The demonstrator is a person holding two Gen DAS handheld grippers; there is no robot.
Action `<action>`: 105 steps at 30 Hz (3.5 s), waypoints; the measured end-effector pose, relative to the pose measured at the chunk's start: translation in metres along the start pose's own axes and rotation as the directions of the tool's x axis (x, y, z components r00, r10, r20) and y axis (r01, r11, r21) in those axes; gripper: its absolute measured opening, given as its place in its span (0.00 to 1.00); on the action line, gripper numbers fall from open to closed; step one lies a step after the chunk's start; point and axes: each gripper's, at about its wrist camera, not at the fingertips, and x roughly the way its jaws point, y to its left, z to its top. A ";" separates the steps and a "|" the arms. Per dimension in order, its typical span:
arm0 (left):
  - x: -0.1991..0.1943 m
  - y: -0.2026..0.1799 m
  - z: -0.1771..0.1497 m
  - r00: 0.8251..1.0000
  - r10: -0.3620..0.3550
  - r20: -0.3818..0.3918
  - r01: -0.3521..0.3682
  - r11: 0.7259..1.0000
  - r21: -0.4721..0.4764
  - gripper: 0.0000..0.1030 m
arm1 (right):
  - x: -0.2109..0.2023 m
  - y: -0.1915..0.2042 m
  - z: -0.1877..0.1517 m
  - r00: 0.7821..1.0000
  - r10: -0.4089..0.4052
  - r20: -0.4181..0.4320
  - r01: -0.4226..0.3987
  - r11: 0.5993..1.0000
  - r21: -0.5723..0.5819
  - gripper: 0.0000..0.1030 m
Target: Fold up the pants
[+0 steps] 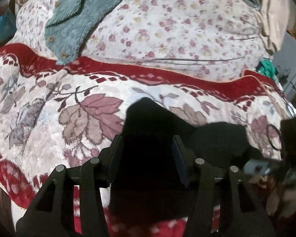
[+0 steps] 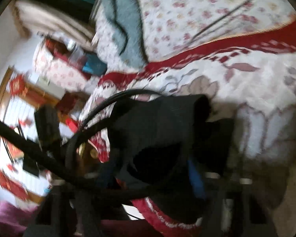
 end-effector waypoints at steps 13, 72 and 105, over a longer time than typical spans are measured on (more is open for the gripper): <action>0.061 0.006 0.016 0.997 0.050 -0.062 -0.052 0.998 -0.043 0.56 | 0.000 0.007 -0.028 0.981 -0.193 -0.028 0.189 0.976 -0.110 0.24; 0.060 0.032 -0.026 0.967 -0.203 -0.155 0.183 0.973 -0.138 0.99 | -0.004 -0.045 -0.030 0.989 -0.066 0.130 0.048 0.990 0.133 0.96; 0.053 -0.009 0.049 0.966 -0.256 -0.018 0.254 0.964 -0.077 0.34 | -0.034 -0.039 0.049 0.961 -0.137 0.241 0.150 0.988 -0.034 0.37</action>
